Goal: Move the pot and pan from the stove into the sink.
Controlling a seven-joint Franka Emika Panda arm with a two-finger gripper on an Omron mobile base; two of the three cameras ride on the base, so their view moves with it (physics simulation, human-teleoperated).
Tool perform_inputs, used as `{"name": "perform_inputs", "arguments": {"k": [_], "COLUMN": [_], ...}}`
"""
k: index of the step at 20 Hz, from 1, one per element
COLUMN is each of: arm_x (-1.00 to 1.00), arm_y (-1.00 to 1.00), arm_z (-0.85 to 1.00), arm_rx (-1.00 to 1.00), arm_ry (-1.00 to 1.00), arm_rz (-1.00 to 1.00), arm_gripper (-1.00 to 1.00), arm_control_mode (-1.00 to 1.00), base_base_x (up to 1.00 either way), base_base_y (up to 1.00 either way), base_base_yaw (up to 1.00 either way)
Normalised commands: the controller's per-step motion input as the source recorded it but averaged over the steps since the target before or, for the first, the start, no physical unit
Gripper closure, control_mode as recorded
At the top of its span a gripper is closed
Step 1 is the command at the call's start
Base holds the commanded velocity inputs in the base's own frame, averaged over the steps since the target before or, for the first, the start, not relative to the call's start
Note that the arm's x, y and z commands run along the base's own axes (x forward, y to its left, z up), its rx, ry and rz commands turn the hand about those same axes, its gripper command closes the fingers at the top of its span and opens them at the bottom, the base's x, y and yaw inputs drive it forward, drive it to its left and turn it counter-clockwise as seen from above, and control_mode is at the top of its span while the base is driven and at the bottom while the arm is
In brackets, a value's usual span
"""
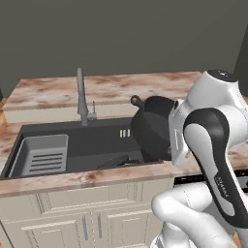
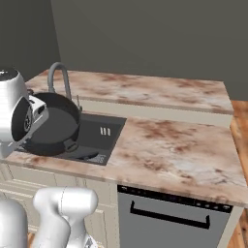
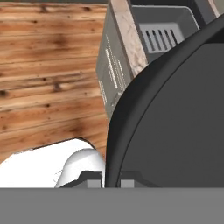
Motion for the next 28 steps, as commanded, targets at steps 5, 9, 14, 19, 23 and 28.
{"name": "perform_inputs", "arguments": {"k": [5,9,14,19,23,28], "arm_x": [0.29,0.05,0.0,0.1,0.26,0.44], "arm_y": [0.0,0.01,0.02,0.0,0.0,0.02], "arm_z": [0.0,0.0,-0.1,-0.21,-0.2,-0.1], "arm_rx": [-0.05,-0.01,-0.07,-0.14,-0.13,-0.07], "arm_ry": [0.08,0.04,0.04,0.13,0.15,0.13], "arm_rz": [0.0,0.0,0.0,0.01,0.02,0.01], "arm_gripper": [1.0,1.0,1.0,1.0,1.0,1.0], "arm_control_mode": [-1.0,-1.0,-1.0,-1.0,-1.0,-1.0], "base_base_x": [0.0,0.0,0.0,0.0,0.0,0.0], "base_base_y": [0.0,0.0,0.0,0.0,0.0,0.0], "base_base_yaw": [0.0,0.0,0.0,0.0,0.0,0.0]}}
